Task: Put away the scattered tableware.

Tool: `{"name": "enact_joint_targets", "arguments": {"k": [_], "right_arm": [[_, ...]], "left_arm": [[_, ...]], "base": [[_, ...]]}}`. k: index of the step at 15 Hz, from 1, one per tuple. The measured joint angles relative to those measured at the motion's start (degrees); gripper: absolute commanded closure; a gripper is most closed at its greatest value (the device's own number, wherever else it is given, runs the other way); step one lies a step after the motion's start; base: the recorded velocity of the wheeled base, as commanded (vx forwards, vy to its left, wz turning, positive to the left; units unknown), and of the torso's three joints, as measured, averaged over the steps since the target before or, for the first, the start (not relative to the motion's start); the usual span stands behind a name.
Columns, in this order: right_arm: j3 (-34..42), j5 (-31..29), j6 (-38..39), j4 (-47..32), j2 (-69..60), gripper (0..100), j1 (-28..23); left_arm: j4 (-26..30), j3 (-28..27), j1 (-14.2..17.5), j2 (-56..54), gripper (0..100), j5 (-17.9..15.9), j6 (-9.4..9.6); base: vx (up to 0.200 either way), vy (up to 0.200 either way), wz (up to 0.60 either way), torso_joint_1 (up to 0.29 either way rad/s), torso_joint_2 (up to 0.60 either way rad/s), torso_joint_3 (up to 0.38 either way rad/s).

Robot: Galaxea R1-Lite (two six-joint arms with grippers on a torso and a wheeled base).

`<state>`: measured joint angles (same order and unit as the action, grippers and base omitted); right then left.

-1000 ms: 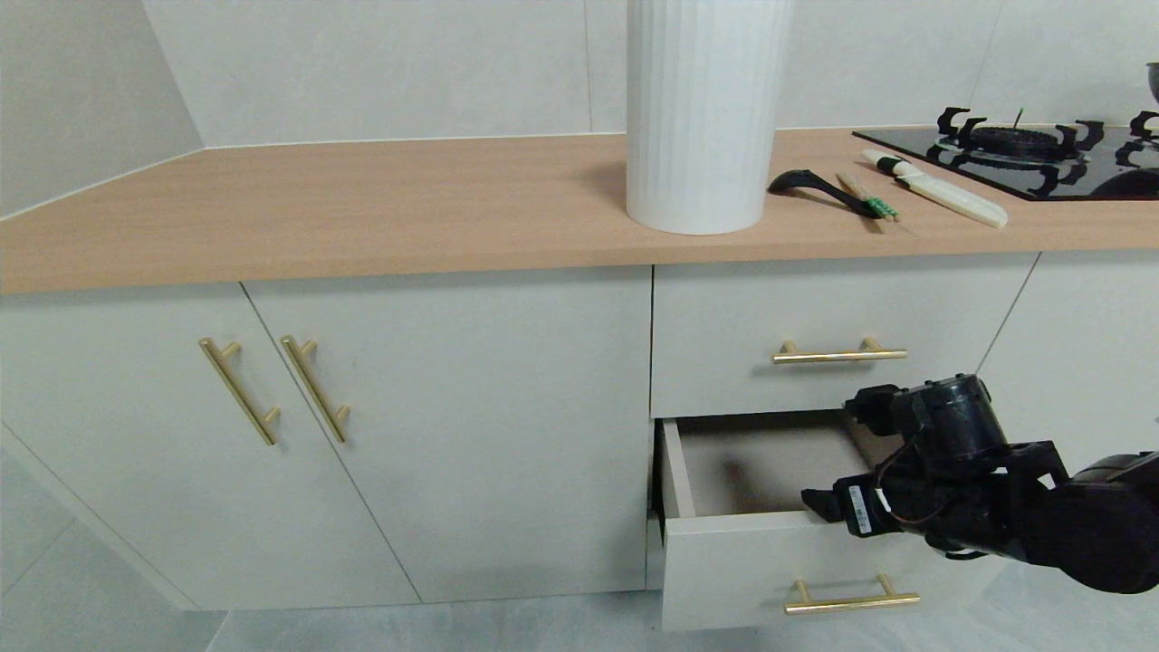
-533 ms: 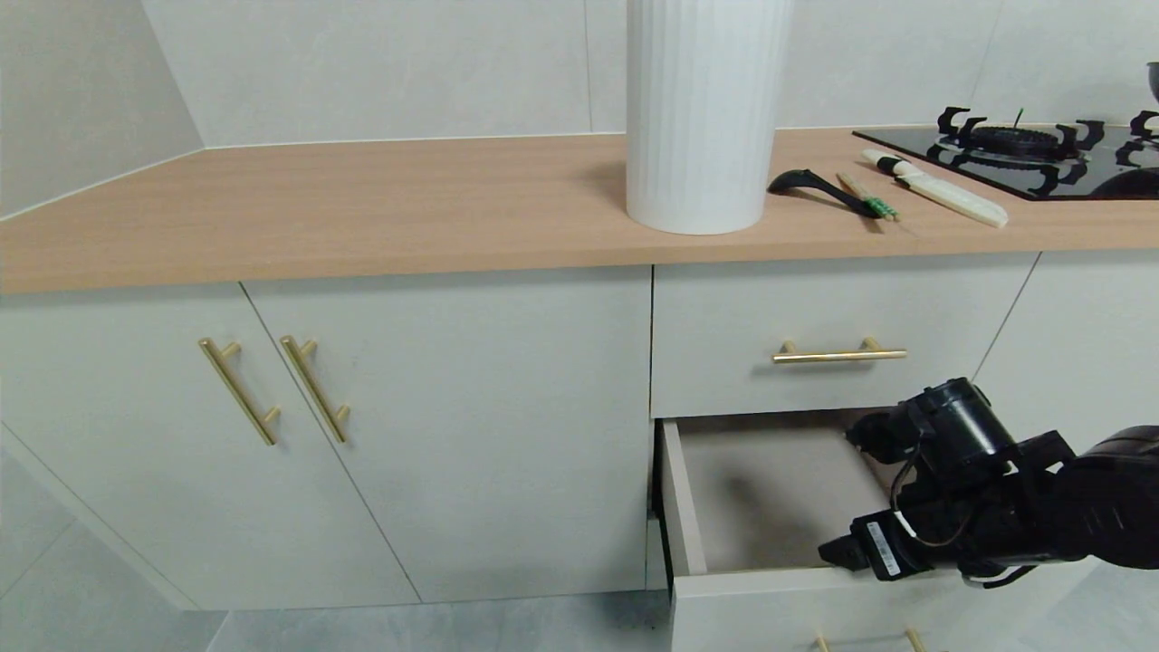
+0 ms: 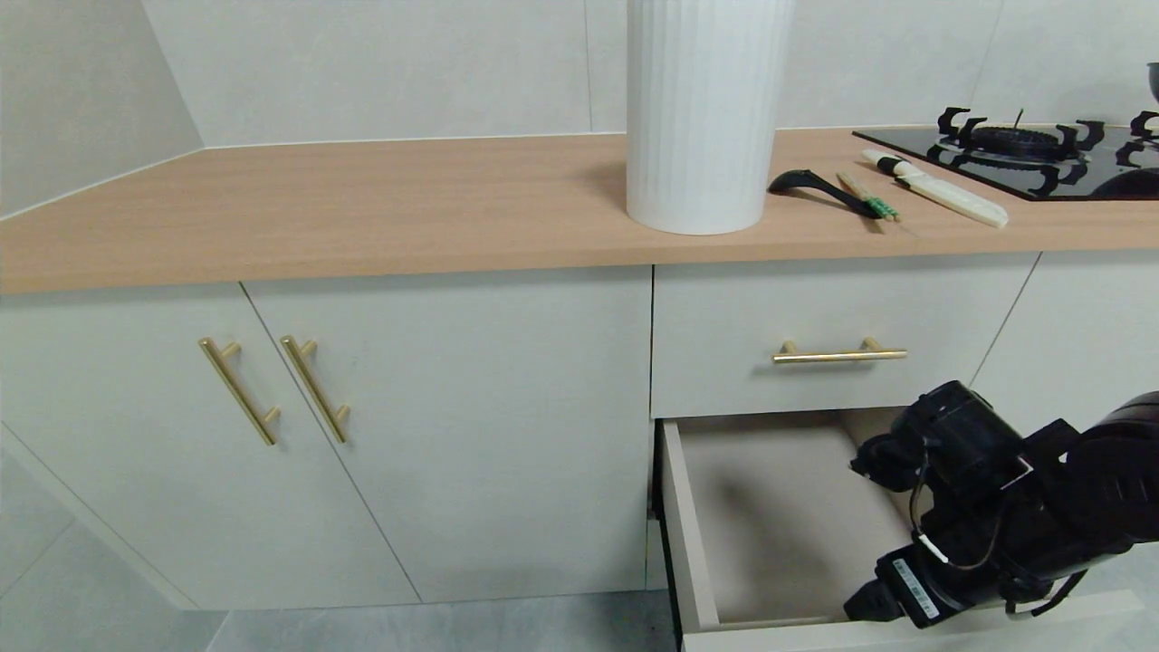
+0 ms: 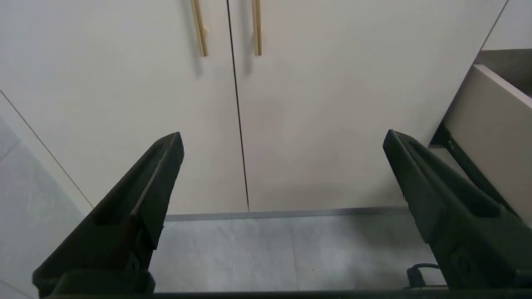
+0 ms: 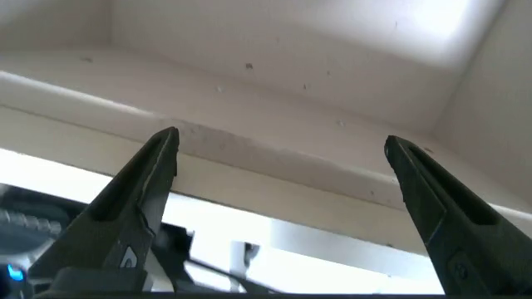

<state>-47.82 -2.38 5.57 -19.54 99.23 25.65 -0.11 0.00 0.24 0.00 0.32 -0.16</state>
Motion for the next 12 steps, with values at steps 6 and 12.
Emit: {"name": "enact_joint_targets", "arguments": {"k": [6,12], "right_arm": [[-0.44,0.11,-2.73,-6.75,0.09,0,1.48],[-1.73,-0.05,-2.35,-7.83,-0.04,0,1.96]], "left_arm": [[0.0,0.0,0.0,0.0,0,0.01,0.02],[0.0,0.0,0.0,0.0,0,0.0,0.0]], "base": [[0.0,0.0,0.0,0.0,0.0,0.0],[0.0,0.0,0.0,0.0,0.0,0.0]]}}
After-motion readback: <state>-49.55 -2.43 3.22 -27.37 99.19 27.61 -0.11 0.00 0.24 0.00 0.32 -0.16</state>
